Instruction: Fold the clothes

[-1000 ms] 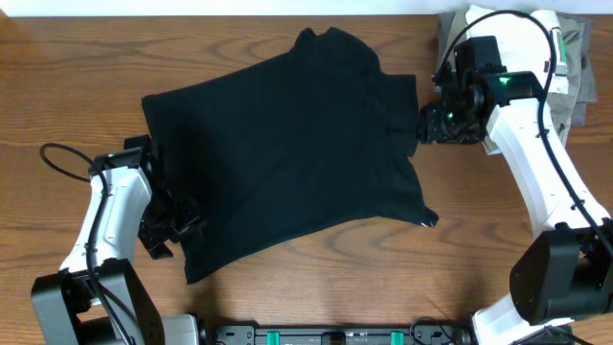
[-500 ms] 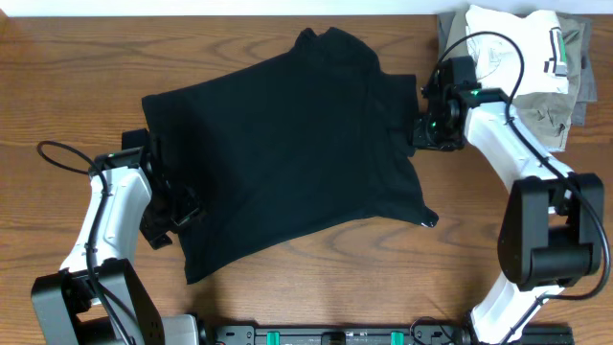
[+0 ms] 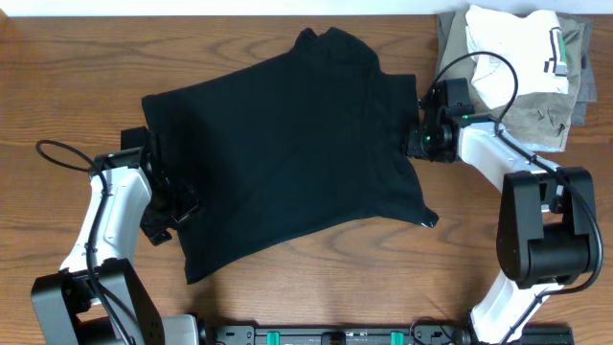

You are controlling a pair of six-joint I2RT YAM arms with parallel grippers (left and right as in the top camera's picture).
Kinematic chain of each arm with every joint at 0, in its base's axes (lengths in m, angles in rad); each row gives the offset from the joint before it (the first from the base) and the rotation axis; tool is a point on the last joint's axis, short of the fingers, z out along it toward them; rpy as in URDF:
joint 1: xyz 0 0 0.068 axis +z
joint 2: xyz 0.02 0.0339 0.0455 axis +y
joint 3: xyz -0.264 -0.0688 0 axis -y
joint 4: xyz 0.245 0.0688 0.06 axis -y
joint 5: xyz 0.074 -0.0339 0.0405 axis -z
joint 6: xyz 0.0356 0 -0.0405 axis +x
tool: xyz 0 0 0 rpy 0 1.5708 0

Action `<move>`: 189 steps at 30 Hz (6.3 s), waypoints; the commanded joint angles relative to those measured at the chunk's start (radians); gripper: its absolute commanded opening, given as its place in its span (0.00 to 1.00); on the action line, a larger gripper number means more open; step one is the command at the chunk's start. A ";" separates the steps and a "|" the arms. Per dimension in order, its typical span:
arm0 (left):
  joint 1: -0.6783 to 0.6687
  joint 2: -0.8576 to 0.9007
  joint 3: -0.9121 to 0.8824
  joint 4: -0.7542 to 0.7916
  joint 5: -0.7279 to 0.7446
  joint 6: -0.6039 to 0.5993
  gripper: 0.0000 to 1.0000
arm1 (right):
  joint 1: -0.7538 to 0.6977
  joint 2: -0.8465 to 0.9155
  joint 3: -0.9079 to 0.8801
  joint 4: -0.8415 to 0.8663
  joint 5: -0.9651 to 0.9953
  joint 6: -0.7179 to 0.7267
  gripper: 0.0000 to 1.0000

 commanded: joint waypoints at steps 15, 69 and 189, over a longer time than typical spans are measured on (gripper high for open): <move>0.004 -0.014 -0.002 0.010 -0.013 0.010 0.71 | -0.026 0.013 -0.046 0.106 -0.020 0.071 0.01; 0.004 -0.014 -0.002 0.043 -0.013 0.032 0.71 | -0.168 0.092 -0.028 0.242 -0.372 0.102 0.01; -0.193 -0.092 -0.415 0.217 0.084 -0.207 0.22 | 0.127 -0.148 0.334 -0.855 0.150 0.100 0.89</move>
